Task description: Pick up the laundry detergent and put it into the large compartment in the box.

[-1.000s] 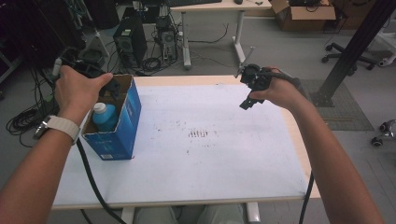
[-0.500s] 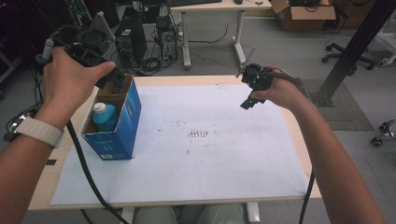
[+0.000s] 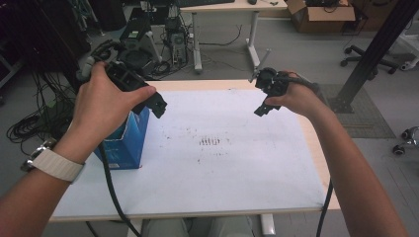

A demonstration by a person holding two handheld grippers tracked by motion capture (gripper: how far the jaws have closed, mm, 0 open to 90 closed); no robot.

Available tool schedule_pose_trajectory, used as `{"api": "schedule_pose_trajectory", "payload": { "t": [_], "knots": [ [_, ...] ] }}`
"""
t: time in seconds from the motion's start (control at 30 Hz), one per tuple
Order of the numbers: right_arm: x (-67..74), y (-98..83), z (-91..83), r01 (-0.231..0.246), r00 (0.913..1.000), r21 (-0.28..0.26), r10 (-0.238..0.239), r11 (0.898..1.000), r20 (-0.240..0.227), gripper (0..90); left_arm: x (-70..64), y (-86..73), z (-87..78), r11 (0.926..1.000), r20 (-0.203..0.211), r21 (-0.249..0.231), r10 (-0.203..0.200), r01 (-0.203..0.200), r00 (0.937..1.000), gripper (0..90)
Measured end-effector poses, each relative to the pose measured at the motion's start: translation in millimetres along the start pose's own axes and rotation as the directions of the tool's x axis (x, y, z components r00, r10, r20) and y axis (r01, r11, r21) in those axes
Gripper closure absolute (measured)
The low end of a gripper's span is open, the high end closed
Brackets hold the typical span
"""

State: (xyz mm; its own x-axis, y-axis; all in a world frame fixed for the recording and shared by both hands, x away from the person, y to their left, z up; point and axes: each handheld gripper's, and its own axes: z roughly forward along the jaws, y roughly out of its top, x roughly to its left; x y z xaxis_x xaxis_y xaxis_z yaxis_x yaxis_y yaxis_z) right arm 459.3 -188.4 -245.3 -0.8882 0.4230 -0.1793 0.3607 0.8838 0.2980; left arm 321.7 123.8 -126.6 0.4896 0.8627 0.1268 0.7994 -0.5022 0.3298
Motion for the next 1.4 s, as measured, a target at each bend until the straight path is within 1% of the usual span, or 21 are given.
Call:
{"api": "schedule_pose_trajectory", "payload": {
  "t": [0.13,0.27,0.4,0.47,0.5,0.6,0.7,0.8,1.0,1.3,1.4],
  "knots": [
    [1.2,-0.5,-1.0,0.001,1.0000,-0.003,-0.001,1.000,0.000,12.0,-6.4,-0.6,5.3,0.9999,0.005,0.008,0.011,-0.011,0.9999,6.1],
    [1.9,0.0,-0.8,0.006,1.0000,-0.008,-0.006,1.000,-0.003,11.9,-11.0,-1.6,11.9,0.9998,0.022,0.010,0.015,-0.015,0.9997,6.2],
    [1.6,0.0,1.0,0.008,1.0000,-0.007,-0.008,1.000,-0.005,11.9,-18.4,-3.0,22.3,0.9993,0.021,0.015,0.034,-0.034,0.9992,6.4],
    [0.0,-0.4,2.8,0.008,0.9999,-0.008,-0.008,1.000,-0.007,11.9,-22.6,-3.5,28.9,0.9988,0.031,0.019,0.044,-0.044,0.9986,6.8],
    [-0.7,-0.6,3.6,0.005,0.9999,-0.007,-0.006,1.000,-0.009,11.9,-24.5,-3.3,33.0,0.9986,0.045,0.026,0.045,-0.046,0.9979,6.9],
    [-3.5,-0.8,7.4,0.003,0.9999,-0.005,-0.003,1.000,-0.013,11.9,-26.9,-1.8,42.1,0.9983,0.070,0.028,0.050,-0.052,0.9963,7.1],
    [-3.3,-1.5,9.2,0.006,0.9998,0.000,-0.006,1.000,-0.017,11.9,-28.0,-0.5,47.6,0.9984,0.077,0.021,0.050,-0.052,0.9958,7.3],
    [-3.1,-2.8,8.8,0.003,0.9999,0.000,-0.003,1.000,-0.015,11.8,-29.2,0.8,50.0,0.9986,0.080,0.008,0.051,-0.052,0.9955,7.6],
    [-2.6,-2.7,6.0,-0.002,0.9999,-0.012,0.002,1.000,-0.012,11.8,-30.9,3.4,48.5,0.9984,0.086,-0.003,0.056,-0.056,0.9947,7.7],
    [-1.2,-5.4,1.4,0.005,0.9999,-0.014,-0.005,1.000,-0.009,11.9,-35.1,3.0,45.9,0.9981,0.082,-0.004,0.061,-0.061,0.9947,8.0],
    [-0.9,-6.8,-0.7,-0.002,1.0000,-0.019,0.002,1.000,-0.007,11.9,-36.3,2.6,44.8,0.9980,0.084,-0.007,0.063,-0.063,0.9944,8.1]
  ]
}}
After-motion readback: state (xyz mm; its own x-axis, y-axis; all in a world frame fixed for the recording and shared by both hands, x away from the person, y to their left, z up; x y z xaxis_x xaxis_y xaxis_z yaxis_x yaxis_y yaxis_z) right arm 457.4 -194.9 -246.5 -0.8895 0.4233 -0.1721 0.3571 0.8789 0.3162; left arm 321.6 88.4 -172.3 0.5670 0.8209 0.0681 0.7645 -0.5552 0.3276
